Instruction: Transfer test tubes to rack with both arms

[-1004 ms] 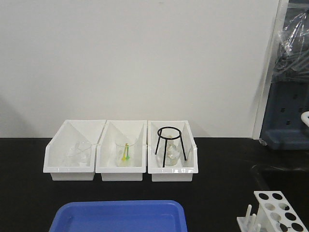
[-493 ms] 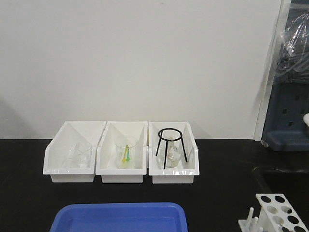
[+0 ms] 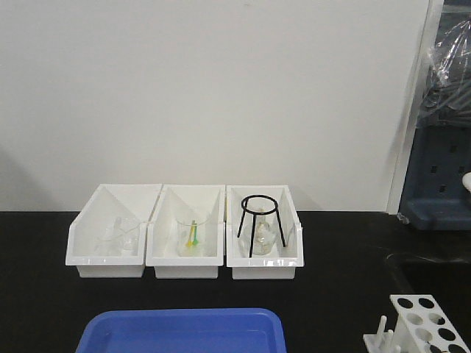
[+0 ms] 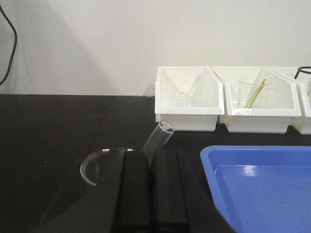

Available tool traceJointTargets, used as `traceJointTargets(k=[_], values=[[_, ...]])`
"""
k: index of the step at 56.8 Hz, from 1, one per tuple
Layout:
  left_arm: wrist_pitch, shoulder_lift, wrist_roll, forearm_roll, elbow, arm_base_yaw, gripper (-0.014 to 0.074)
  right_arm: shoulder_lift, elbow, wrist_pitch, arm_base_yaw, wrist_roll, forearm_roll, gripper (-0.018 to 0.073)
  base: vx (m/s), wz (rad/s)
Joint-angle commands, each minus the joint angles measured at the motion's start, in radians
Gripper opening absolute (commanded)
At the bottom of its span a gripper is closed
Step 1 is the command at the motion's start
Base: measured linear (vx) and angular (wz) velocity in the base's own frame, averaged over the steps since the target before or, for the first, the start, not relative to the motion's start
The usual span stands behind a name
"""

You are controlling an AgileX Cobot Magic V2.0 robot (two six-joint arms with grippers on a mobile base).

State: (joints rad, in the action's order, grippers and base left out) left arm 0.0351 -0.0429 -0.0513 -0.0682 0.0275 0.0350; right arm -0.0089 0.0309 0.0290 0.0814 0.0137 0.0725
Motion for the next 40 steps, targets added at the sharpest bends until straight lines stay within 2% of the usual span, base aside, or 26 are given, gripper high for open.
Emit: traceJointTargets(k=[1,7,13,18,23,28,34,40], values=[[-0.131,-0.015,0.013,-0.011,-0.026,-0.003,-0.0004,-0.012,0.013,-0.161,-0.002,-0.002,0.007,-0.0009,0.00,0.00],[-0.236,-0.015,0.038,-0.011,-0.033,-0.003,-0.0004,-0.012,0.000,-0.226,-0.002,0.002,0.002,-0.0009,0.00,0.00],[-0.285,-0.015,0.030,-0.004,-0.089,-0.003,-0.0004,0.004,-0.085,-0.176,-0.002,0.001,0.003,-0.0009,0.00,0.00],[-0.269,-0.019,-0.008,-0.002,-0.170,-0.003,-0.0004,0.050,-0.175,-0.086,-0.002,-0.005,0.015,-0.0009,0.00,0.00],[-0.217,-0.056,-0.084,-0.002,-0.254,-0.003,-0.0004,0.126,-0.257,-0.042,-0.002,-0.006,0.016,-0.0009,0.00,0.00],[-0.130,-0.117,-0.158,-0.002,-0.315,-0.003,-0.0001,0.204,-0.305,-0.048,-0.002,-0.006,0.016,-0.0009,0.00,0.00],[-0.098,-0.204,-0.265,-0.004,-0.336,-0.003,0.0006,0.293,-0.316,-0.084,-0.002,-0.006,0.016,-0.0006,0.00,0.00],[-0.095,-0.276,-0.276,-0.006,-0.336,-0.003,0.0024,0.366,-0.316,-0.112,-0.002,0.002,0.004,0.0001,0.00,0.00]])
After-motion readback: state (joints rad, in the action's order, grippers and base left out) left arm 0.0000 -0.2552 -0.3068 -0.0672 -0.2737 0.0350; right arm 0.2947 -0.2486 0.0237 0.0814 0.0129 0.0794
